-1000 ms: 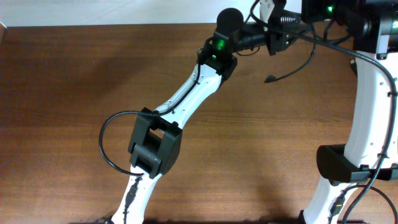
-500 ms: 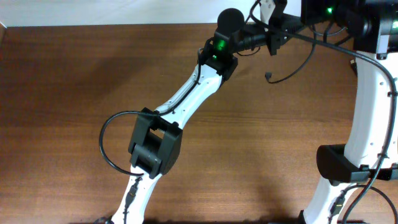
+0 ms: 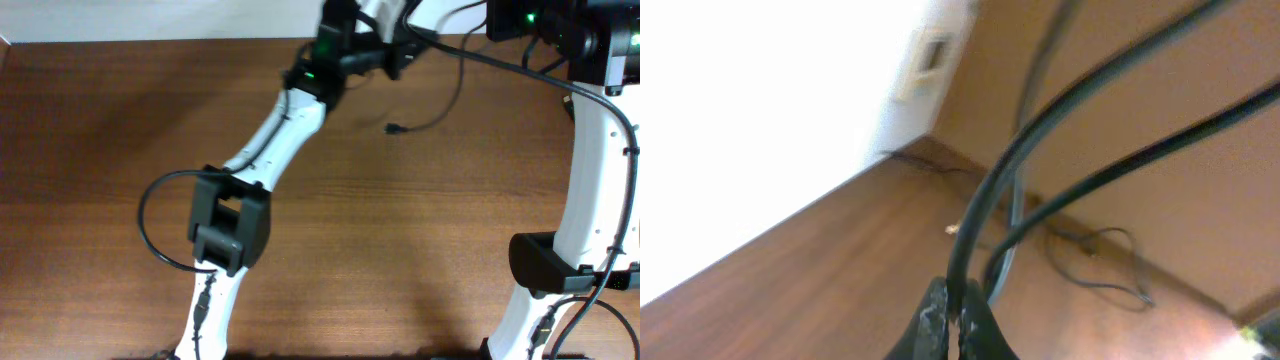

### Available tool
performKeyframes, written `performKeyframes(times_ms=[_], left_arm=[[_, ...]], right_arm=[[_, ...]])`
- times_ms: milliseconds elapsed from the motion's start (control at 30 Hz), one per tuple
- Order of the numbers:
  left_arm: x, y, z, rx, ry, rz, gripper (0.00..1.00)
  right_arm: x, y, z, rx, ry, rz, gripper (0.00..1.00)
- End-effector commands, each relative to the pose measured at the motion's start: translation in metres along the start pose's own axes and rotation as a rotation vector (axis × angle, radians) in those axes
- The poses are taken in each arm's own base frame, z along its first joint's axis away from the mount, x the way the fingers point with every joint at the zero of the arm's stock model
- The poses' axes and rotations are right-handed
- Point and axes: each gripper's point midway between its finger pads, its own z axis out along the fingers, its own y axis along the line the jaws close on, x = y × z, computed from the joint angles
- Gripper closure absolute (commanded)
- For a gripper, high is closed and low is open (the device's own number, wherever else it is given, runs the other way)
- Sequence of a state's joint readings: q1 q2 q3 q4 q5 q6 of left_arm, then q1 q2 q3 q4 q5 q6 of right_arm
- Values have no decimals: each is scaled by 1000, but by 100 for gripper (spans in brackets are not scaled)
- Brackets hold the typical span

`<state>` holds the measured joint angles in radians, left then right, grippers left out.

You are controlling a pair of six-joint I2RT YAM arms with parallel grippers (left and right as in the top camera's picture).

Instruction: Untangle cables

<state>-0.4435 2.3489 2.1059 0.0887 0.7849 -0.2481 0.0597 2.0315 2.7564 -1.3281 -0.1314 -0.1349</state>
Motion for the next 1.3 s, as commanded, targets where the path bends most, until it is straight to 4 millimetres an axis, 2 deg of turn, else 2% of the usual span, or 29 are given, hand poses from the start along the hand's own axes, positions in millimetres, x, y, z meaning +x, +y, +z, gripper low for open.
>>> performKeyframes(times_ms=[0, 100, 200, 300, 400, 533, 667, 767, 867, 967, 1033, 1133, 1167, 1267], left_arm=[[14, 59, -40, -155, 75, 25, 100], [28, 88, -64, -234, 133, -4, 100], [35, 118, -98, -299, 157, -69, 100], [39, 137, -123, -344, 169, -115, 100], [42, 138, -125, -347, 178, -128, 100], [42, 131, -117, -330, 181, -122, 100], [17, 96, -102, -262, 157, -67, 100], [-35, 42, -98, -212, 94, 68, 100], [-89, -8, -112, -210, 19, 193, 100], [-122, -45, -125, -194, -31, 267, 100], [-130, -58, -129, -188, -40, 298, 100], [-126, -58, -127, -184, -28, 287, 100], [-126, -58, -127, -184, -28, 287, 100], [-143, -70, -132, -172, -77, 338, 100]], right_arm=[[-21, -13, -41, 72, -101, -5, 96], [-22, -36, -59, 120, -124, 44, 96], [-12, -65, -70, 158, -111, 106, 96], [-5, -79, -74, 127, -104, 139, 96], [-4, -88, -77, 146, -109, 150, 96], [-3, -86, -76, 129, -105, 151, 96], [-1, -83, -74, 121, -95, 150, 96], [7, -83, -68, 114, -62, 160, 96], [9, -72, -62, 64, -47, 160, 96], [9, -56, -55, 20, -35, 146, 96], [9, -41, -49, -21, -24, 134, 96], [10, -4, -37, -103, 4, 94, 96], [12, 2, -33, -104, 17, 84, 96], [28, 16, -13, -97, 91, 63, 96]])
